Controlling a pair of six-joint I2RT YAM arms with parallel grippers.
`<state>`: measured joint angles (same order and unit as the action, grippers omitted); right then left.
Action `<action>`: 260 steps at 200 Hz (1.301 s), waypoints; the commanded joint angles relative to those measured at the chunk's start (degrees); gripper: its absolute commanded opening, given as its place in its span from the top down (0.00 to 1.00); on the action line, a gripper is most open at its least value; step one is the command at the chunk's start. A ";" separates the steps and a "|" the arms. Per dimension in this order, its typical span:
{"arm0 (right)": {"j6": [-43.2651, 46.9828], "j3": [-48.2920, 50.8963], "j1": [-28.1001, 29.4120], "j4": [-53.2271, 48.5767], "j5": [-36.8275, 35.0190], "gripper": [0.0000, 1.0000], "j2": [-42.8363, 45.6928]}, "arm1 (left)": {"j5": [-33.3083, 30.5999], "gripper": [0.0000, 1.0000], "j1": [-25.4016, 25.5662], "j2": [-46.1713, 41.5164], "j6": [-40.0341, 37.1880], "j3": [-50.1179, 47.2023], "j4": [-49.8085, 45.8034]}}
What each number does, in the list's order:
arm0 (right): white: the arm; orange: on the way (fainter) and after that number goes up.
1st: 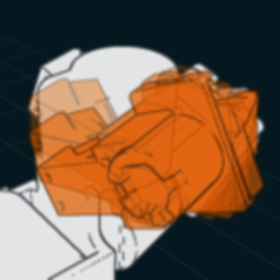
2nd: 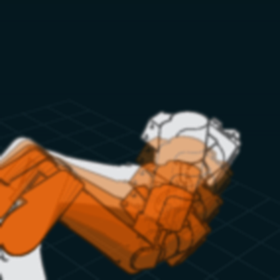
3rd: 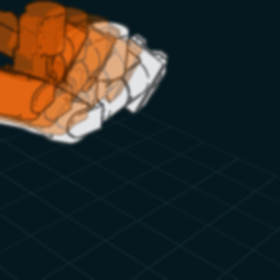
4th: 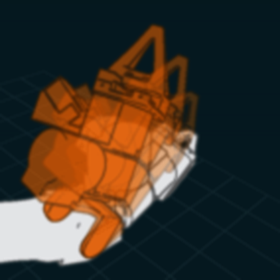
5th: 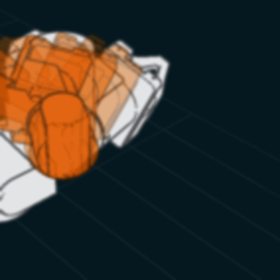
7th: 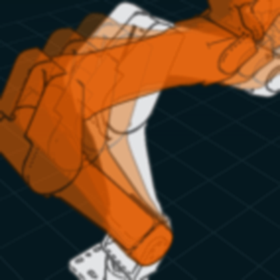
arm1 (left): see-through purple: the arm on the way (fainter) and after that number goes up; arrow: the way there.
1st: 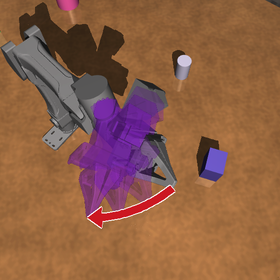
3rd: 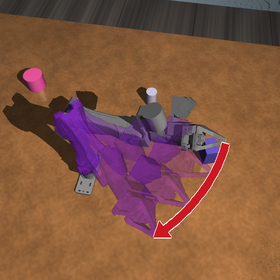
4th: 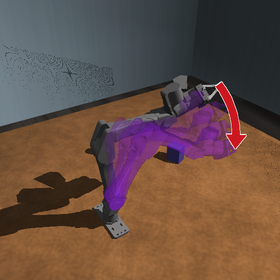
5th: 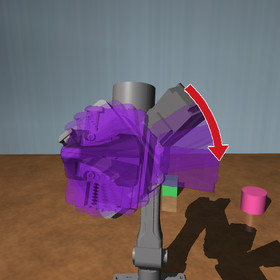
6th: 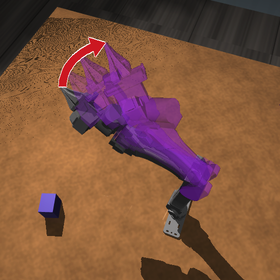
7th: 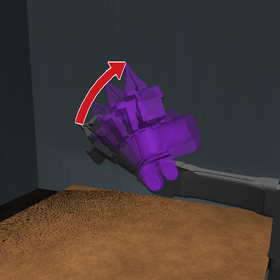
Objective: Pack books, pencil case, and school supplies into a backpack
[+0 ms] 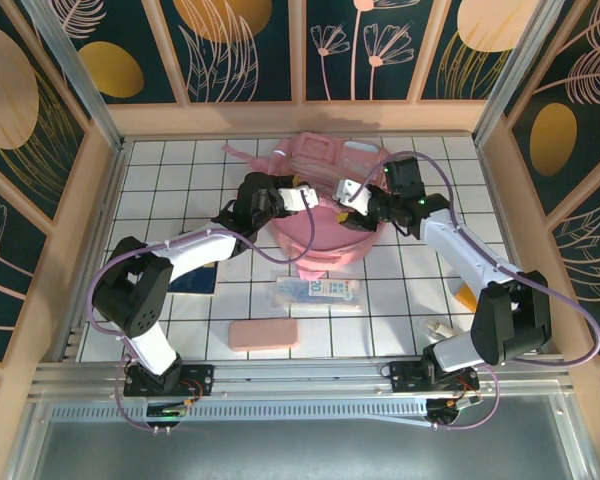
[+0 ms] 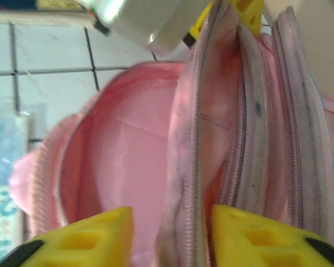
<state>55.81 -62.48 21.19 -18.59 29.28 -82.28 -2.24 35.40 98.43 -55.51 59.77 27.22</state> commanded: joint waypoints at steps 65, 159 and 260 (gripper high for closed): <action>-1.16 21.28 9.79 67.56 -48.15 1.00 1.09 | -6.91 0.85 0.16 -3.73 14.75 -0.61 8.84; 5.99 26.89 9.84 98.94 -55.09 1.00 -13.15 | 1.94 0.40 -3.78 -15.49 39.92 -14.15 0.10; 1.31 32.00 10.52 47.16 -18.02 0.51 8.18 | -1.92 0.01 -22.95 -14.44 87.24 -1.16 -48.23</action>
<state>59.37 -26.74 31.29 47.42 -5.69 -81.69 -5.02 15.55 82.32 20.62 57.28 -5.19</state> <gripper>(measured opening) 0.479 0.987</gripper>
